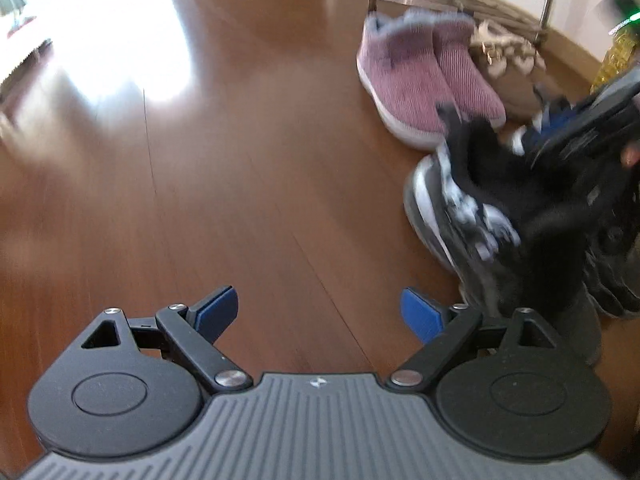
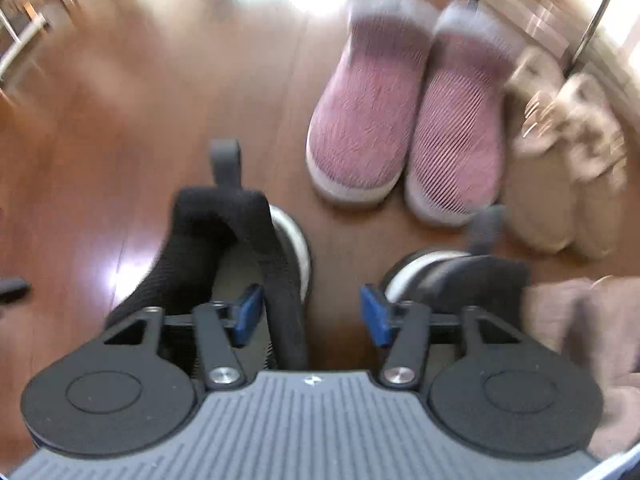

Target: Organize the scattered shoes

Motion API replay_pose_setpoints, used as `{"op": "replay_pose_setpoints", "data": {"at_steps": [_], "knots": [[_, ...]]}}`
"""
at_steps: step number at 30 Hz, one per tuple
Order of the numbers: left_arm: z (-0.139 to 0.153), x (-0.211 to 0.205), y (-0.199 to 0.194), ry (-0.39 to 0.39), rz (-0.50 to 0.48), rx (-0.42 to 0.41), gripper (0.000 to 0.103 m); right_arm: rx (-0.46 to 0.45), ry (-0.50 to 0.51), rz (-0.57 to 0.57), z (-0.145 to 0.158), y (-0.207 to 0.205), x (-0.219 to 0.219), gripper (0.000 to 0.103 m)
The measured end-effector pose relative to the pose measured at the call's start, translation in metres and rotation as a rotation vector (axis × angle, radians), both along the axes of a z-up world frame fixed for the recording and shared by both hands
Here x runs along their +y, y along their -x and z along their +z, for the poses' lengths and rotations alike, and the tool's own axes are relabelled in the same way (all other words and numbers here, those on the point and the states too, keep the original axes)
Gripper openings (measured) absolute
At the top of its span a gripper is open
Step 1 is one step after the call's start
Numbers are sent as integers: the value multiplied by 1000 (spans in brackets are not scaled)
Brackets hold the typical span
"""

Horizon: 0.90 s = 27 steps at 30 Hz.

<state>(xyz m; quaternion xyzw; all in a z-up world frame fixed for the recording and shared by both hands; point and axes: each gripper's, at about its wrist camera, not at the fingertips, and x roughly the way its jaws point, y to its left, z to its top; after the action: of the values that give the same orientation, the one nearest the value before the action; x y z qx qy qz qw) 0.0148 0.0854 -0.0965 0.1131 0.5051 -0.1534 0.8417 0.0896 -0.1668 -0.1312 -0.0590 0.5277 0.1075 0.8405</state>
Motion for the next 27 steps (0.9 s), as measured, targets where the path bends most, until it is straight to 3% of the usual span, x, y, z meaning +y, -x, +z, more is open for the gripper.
{"op": "replay_pose_setpoints", "data": {"at_steps": [1,2,4,5,7,10,11,14,17,20,27], "knots": [[0,-1,1,-7,7,-5,91,-98,-10,24,20,22,-4,74],[-1,-1,0,-23,10,-19,91,-194,-32,49,39,46,-11,75],[-6,-9,-8,-46,-4,-52,91,-284,-85,113,58,79,-22,74],[-10,-14,-14,-62,-20,-79,91,-286,-124,174,60,98,-27,71],[-27,-30,-31,-130,-82,-126,91,-213,-170,240,43,118,-30,41],[-44,-46,-45,-157,-183,-111,91,-61,-248,285,7,145,-32,25],[-47,-50,-48,-151,-201,-100,91,-15,-274,277,-11,153,-31,25],[-60,-68,-48,-130,-288,-65,91,-8,-273,265,-37,162,-23,25],[-64,-82,-40,-108,-354,-63,88,-6,-298,235,-41,165,-21,24],[-68,-99,-27,-171,-439,-138,86,-8,-291,227,-40,172,-19,18],[-68,-124,-29,-147,-469,-148,79,-2,-242,174,-28,187,-25,18]]}}
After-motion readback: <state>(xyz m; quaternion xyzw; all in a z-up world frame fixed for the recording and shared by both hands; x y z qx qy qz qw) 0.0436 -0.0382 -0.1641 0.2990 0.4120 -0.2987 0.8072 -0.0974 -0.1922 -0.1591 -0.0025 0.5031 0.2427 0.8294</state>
